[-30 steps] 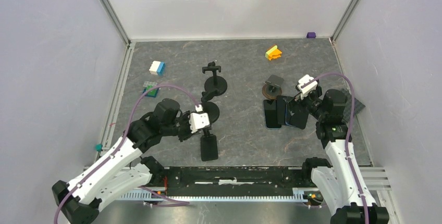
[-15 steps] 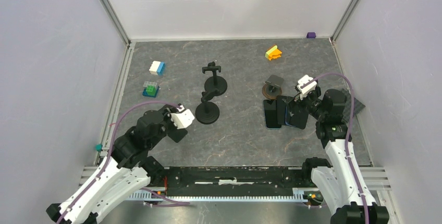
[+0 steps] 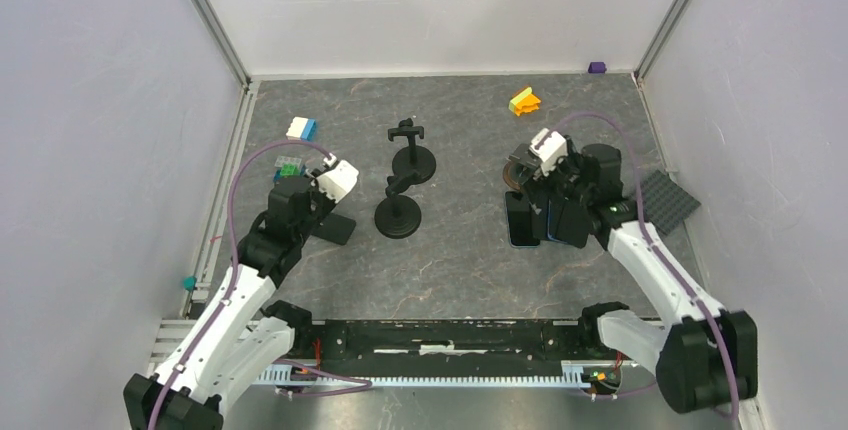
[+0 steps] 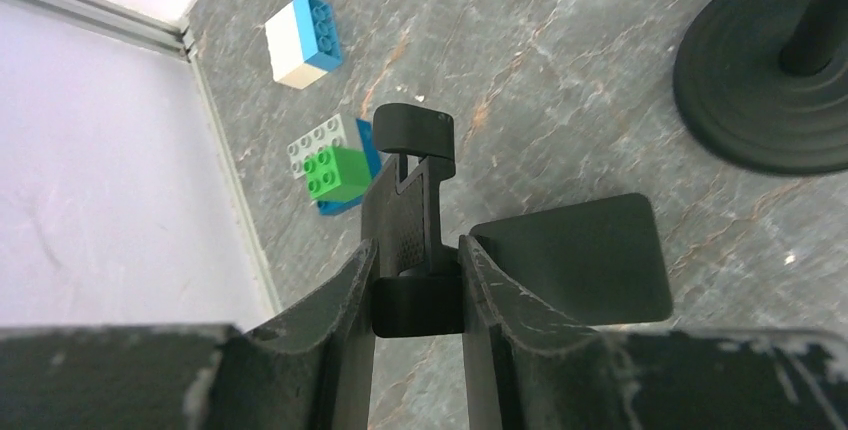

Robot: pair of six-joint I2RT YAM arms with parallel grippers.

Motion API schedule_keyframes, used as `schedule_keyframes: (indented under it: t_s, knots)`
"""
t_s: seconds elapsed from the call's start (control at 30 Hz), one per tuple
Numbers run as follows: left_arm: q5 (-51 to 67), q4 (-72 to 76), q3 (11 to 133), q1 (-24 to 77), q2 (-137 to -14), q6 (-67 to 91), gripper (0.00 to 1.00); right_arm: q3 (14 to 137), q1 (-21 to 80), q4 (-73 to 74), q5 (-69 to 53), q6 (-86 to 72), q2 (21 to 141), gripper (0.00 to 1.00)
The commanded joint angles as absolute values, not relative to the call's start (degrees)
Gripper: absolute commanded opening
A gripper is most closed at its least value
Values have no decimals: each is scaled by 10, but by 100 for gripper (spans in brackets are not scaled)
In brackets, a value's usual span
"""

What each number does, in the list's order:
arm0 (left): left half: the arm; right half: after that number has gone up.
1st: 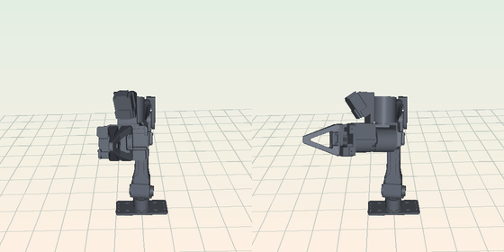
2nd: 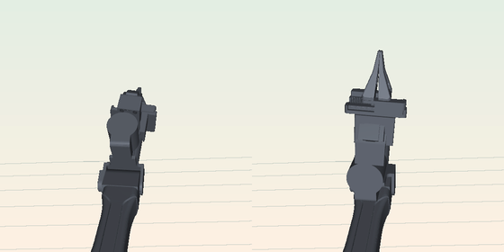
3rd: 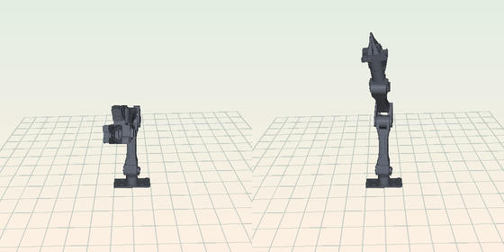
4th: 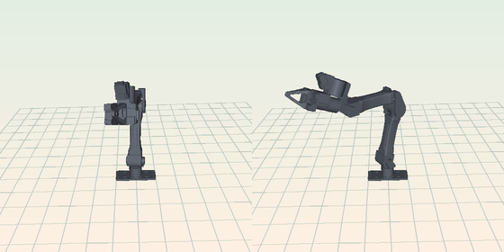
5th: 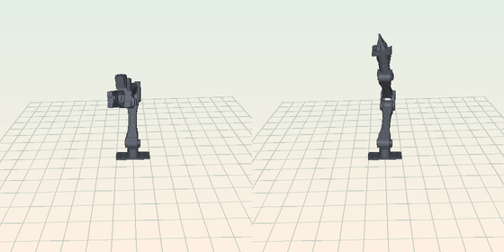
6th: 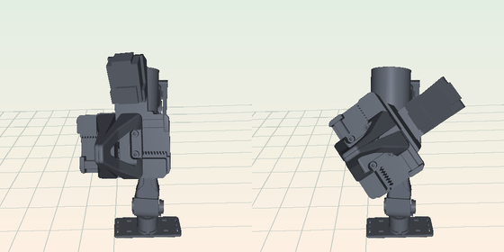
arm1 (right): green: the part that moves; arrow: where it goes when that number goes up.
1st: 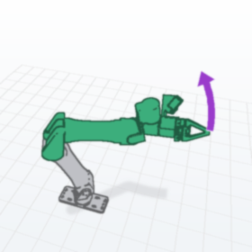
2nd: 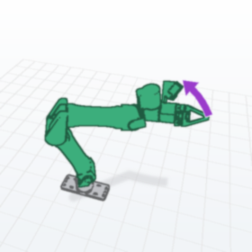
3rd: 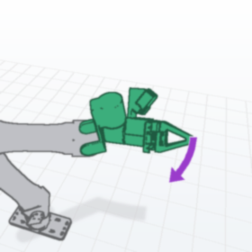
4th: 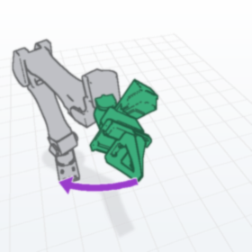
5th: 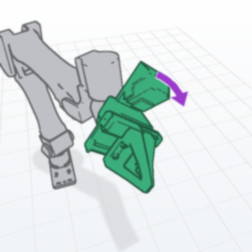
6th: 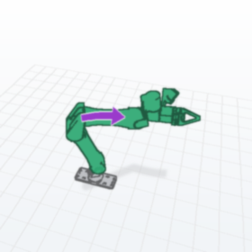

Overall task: Place the phone on the phone stand
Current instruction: Move the phone stand to the center of the board.

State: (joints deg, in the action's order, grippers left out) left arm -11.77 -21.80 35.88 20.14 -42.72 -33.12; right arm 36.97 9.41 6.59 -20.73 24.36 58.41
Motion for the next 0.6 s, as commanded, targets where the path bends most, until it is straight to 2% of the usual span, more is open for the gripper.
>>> schedule_keyframes:
  t_s: [0.0,0.13,0.43,0.57]
  knots:
    - [-94,-124,345,195,-426,-281,2,433,131,46,-173,261,664,97]
    - [-128,-90,308,188,-418,-284,3,476,150,46,-173,261,743,97]
    - [-195,-55,254,182,-371,-271,12,551,153,46,-173,261,886,97]
    - [-187,-60,249,182,-364,-263,29,572,152,46,-173,261,923,97]
